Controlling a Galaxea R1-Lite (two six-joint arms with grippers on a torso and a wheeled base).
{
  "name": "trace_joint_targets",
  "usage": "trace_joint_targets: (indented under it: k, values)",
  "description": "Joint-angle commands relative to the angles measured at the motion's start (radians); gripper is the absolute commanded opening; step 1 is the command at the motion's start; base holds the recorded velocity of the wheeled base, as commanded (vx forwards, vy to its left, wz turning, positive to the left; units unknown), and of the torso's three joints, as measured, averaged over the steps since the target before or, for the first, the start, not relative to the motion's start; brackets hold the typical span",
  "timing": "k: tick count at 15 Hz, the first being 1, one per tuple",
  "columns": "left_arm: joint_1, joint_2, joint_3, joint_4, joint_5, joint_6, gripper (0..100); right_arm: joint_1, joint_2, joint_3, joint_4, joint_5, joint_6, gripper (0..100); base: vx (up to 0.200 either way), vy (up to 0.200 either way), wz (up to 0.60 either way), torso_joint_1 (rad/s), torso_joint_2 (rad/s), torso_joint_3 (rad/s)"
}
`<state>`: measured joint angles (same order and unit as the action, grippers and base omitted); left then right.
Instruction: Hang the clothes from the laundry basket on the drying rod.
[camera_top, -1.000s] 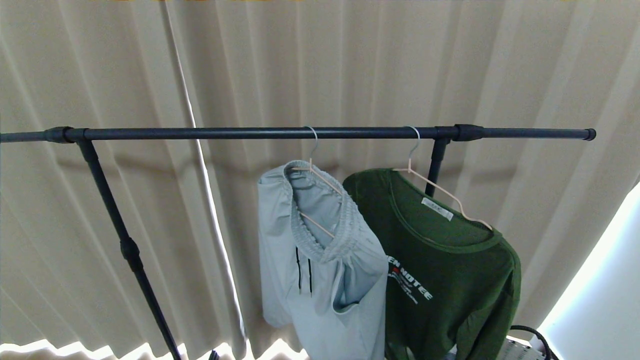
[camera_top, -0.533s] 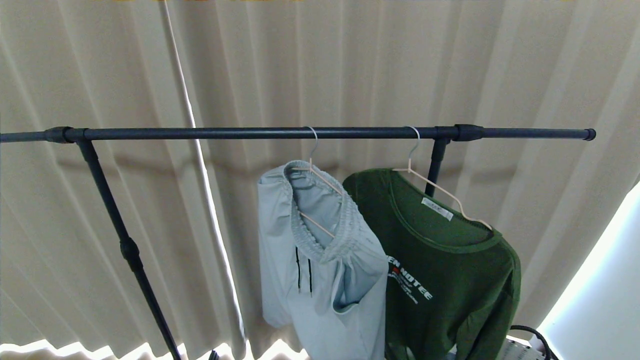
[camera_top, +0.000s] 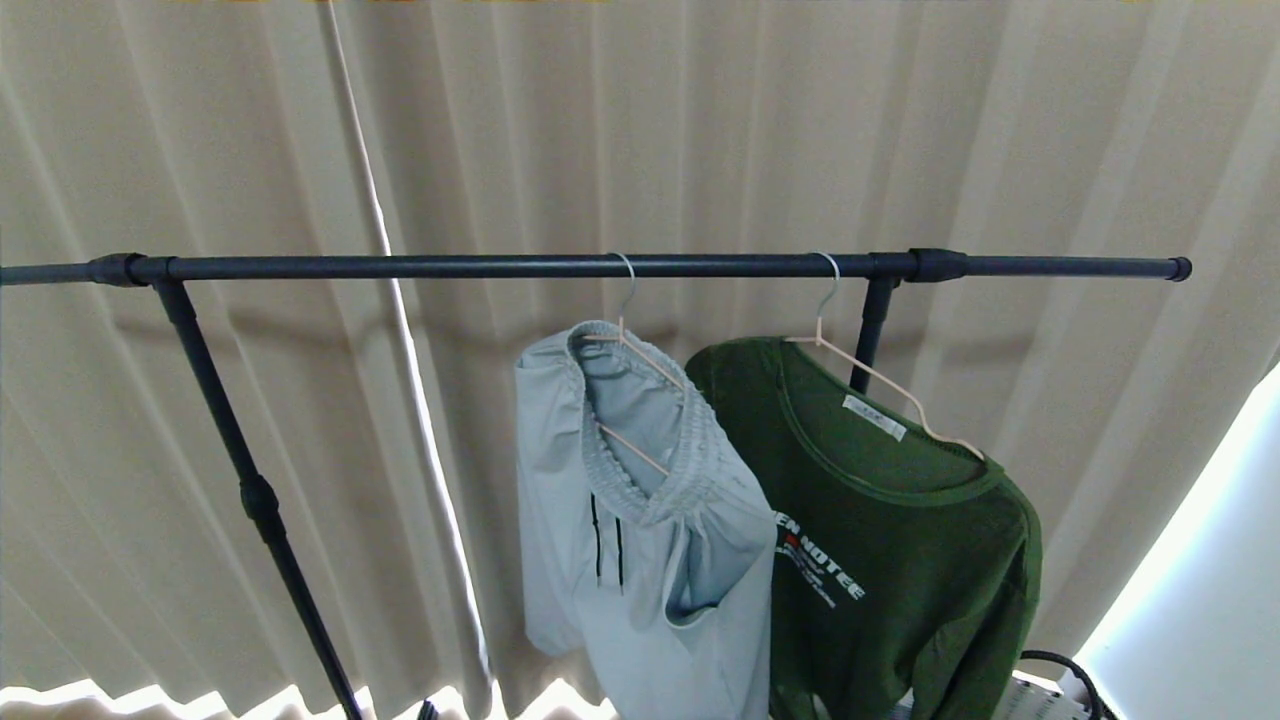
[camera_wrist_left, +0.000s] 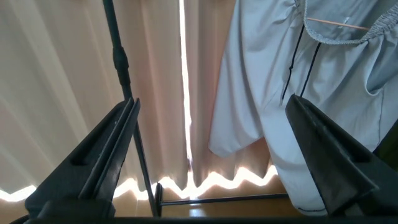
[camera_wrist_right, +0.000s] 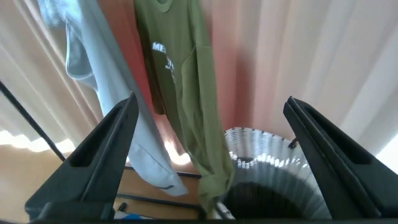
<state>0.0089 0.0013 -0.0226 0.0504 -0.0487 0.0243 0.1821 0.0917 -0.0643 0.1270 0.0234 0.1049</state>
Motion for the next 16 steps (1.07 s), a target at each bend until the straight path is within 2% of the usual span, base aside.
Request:
trace_joint_targets:
  k: [1, 4, 5, 6, 8, 9, 10, 14, 16]
  values:
    - [0.0, -0.001, 0.0, 0.0, 0.0, 0.0, 100, 0.0, 0.005, 0.0, -0.001, 0.023, -0.037, 100, 0.0, 0.0, 0.0, 0.0, 0.0, 0.0]
    - [0.0, -0.001, 0.0, 0.0, 0.0, 0.0, 100, -0.016, 0.005, 0.003, -0.007, -0.096, -0.053, 100, 0.0, 0.0, 0.0, 0.0, 0.0, 0.0]
    - [0.0, -0.001, 0.0, 0.0, 0.0, 0.0, 100, -0.016, 0.005, 0.001, -0.006, -0.172, -0.053, 100, 0.0, 0.0, 0.0, 0.0, 0.0, 0.0]
    - [0.0, -0.001, 0.0, 0.0, 0.0, 0.0, 100, -0.023, 0.005, 0.001, -0.006, -0.181, -0.051, 100, 0.0, 0.0, 0.0, 0.0, 0.0, 0.0]
    - [0.0, -0.001, 0.0, 0.0, 0.0, 0.0, 100, -0.095, 0.002, 0.001, -0.006, -0.184, -0.065, 100, 0.0, 0.0, 0.0, 0.0, 0.0, 0.0]
    - [0.0, -0.001, 0.0, 0.0, 0.0, 0.0, 100, -0.155, -0.027, 0.009, -0.006, -0.166, -0.145, 100, 0.0, 0.0, 0.0, 0.0, 0.0, 0.0]
    - [0.0, -0.001, 0.0, 0.0, 0.0, 0.0, 100, -0.187, -0.092, 0.012, -0.01, -0.128, -0.186, 100, 0.0, 0.0, 0.0, 0.0, 0.0, 0.0]
    - [0.0, -0.001, 0.0, 0.0, 0.0, 0.0, 100, -0.179, -0.087, 0.021, -0.023, -0.102, -0.134, 100, 0.0, 0.0, 0.0, 0.0, 0.0, 0.0]
    - [0.0, -0.001, 0.0, 0.0, 0.0, 0.0, 100, -0.179, -0.087, 0.021, -0.023, -0.1, -0.136, 100, 0.0, 0.0, 0.0, 0.0, 0.0, 0.0]
